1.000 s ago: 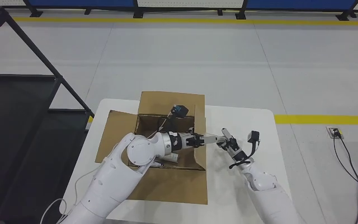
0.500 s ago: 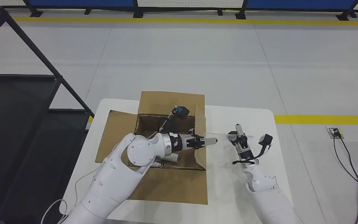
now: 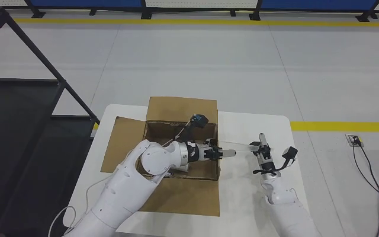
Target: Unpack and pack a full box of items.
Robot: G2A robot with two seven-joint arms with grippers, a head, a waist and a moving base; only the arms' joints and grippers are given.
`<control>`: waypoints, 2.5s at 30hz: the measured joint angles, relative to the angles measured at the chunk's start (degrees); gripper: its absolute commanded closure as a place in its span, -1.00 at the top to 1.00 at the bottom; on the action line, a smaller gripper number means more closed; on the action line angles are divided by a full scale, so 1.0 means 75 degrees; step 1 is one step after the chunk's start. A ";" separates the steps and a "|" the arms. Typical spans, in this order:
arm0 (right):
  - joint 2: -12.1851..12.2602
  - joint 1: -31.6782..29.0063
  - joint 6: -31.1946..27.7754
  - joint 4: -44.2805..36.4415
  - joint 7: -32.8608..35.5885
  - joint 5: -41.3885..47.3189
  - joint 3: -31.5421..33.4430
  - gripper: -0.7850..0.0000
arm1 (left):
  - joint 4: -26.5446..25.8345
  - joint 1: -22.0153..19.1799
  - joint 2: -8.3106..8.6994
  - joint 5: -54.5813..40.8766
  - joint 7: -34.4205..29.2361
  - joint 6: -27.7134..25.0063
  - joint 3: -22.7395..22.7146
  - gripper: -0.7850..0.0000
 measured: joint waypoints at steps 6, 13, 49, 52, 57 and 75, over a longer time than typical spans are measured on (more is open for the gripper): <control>0.0052 -0.0059 -0.0130 0.0049 0.0046 -0.0059 0.0171 1.00 | 0.0214 -0.0180 -0.0147 -0.0026 0.0094 -0.0013 0.0252 1.00; 0.0143 -0.0177 -0.0119 -0.0037 0.0256 -0.0236 0.0352 1.00 | 0.0515 -0.0373 -0.0351 -0.0058 0.0284 0.0016 0.0570 1.00; 0.0597 -0.1256 0.1199 -0.1498 0.1666 -0.0601 0.1163 1.00 | 0.1614 -0.0768 -0.0950 0.0104 0.0227 -0.0166 0.0941 1.00; 0.0645 -0.1429 0.1303 -0.1729 0.1704 -0.0628 0.1275 1.00 | 0.1615 -0.0751 -0.0962 0.0128 0.0203 -0.0179 0.0903 1.00; 0.0739 -0.1830 0.1524 -0.2233 0.1882 -0.0650 0.1490 1.00 | 0.1604 -0.0732 -0.0986 0.0166 0.0147 -0.0198 0.0852 1.00; 0.0933 -0.2458 0.2688 -0.3198 0.2253 -0.0540 0.1946 1.00 | 0.1705 -0.0740 -0.1121 0.0235 0.0022 -0.0240 0.0784 1.00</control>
